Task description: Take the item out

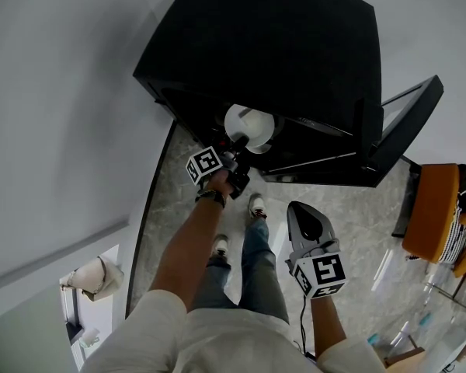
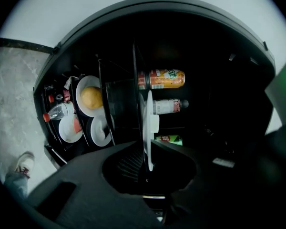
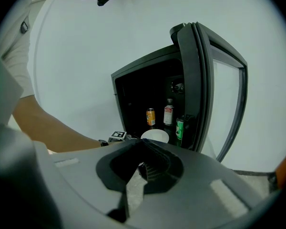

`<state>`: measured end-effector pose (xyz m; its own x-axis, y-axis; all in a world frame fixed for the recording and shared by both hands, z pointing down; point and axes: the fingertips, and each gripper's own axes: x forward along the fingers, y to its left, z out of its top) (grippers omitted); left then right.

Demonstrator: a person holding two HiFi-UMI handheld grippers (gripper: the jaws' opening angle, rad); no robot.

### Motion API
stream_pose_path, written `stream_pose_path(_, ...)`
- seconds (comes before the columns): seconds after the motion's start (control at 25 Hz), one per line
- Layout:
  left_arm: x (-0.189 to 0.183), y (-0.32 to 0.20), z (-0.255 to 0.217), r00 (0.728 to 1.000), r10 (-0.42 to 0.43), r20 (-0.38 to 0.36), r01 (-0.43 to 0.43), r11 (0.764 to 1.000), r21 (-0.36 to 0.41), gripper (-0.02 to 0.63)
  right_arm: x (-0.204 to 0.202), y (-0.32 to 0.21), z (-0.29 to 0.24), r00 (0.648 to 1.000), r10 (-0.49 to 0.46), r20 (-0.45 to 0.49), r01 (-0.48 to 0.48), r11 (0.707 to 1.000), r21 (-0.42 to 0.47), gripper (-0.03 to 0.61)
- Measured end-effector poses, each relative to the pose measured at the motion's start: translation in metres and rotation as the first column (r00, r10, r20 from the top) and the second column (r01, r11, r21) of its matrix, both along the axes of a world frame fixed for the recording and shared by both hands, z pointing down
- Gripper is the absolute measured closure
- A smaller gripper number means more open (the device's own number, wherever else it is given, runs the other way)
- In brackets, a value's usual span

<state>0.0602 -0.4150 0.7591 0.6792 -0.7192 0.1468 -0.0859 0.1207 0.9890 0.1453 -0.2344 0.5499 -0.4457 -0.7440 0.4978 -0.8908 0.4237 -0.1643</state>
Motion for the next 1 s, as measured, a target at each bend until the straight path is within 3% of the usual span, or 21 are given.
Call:
stream_pose_path(0.56, -0.011, 0.015, -0.005, 0.998, -0.053, -0.033, 0.05, 0.996, -0.077, 0.589, 0.001, 0.002, -0.008, 1.0, 0.009, 0.001, -0.009, 1.0, 0.017, 0.572)
stream_pose_path(1.0, -0.027, 0.027, -0.015, 0.996, -0.082, -0.038, 0.078, 0.993, -0.093, 0.595, 0.004, 0.0, -0.013, 0.999, 0.041, 0.016, -0.041, 0.999, 0.024, 0.572)
